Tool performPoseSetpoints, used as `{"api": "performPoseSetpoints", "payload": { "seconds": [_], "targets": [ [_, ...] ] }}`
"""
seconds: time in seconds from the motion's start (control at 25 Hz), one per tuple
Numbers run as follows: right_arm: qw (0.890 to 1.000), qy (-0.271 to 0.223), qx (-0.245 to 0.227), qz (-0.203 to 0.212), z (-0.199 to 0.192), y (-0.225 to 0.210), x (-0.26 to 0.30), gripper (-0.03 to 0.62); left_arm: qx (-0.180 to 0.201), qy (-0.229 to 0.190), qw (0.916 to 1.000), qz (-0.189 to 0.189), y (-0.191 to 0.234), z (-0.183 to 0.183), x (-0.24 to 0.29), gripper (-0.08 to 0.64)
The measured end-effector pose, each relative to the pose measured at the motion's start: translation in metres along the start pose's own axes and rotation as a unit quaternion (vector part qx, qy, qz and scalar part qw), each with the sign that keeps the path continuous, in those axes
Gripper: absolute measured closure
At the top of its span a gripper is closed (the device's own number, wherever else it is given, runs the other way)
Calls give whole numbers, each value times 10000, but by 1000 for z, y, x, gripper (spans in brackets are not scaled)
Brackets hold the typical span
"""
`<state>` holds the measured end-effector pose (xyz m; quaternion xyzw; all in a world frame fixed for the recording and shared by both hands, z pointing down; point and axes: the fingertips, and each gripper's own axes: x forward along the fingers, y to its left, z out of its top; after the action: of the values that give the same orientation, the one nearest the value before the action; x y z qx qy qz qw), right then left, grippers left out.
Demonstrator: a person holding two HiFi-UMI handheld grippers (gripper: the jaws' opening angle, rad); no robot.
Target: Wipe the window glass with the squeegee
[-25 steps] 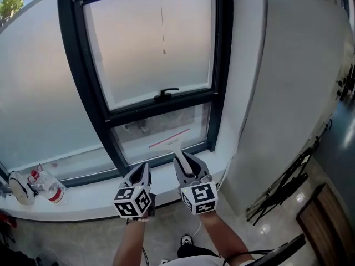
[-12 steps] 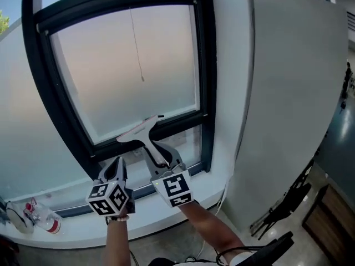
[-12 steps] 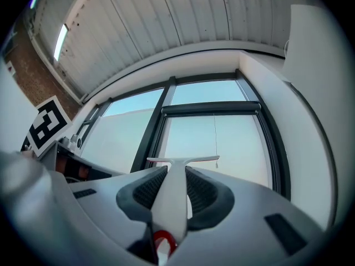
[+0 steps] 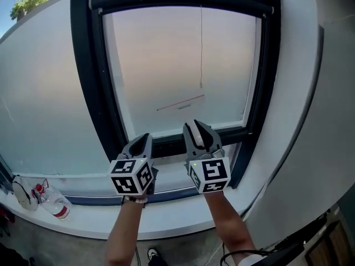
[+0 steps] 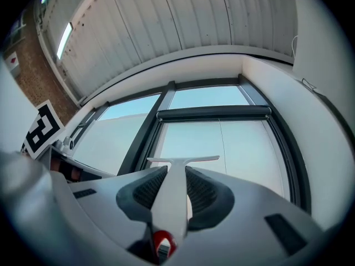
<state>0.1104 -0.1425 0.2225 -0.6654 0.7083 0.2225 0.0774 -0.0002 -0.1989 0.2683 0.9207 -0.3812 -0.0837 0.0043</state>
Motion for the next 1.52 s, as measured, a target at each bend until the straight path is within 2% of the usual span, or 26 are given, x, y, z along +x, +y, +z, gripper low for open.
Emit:
{"api": "performPoseSetpoints", "payload": {
  "seconds": [0.36, 0.68, 0.84, 1.08, 1.52],
  "targets": [
    [9995, -134, -28, -286, -17, 31, 118, 508, 267, -169, 9987, -406, 90, 34, 62, 560],
    [9973, -575, -118, -444, 10, 62, 211, 508, 455, -344, 9934, -991, 141, 88, 79, 560],
    [9951, -783, -181, -583, 31, 71, 247, 508, 697, -654, 9906, -978, 165, 122, 77, 560],
    [9920, -968, -376, -716, 66, 75, 287, 508, 731, -850, 9902, -838, 203, 152, 83, 560],
    [9891, -1195, -528, -673, 113, 81, 358, 508, 652, -1087, 9856, -1121, 211, 168, 84, 560]
  ]
}}
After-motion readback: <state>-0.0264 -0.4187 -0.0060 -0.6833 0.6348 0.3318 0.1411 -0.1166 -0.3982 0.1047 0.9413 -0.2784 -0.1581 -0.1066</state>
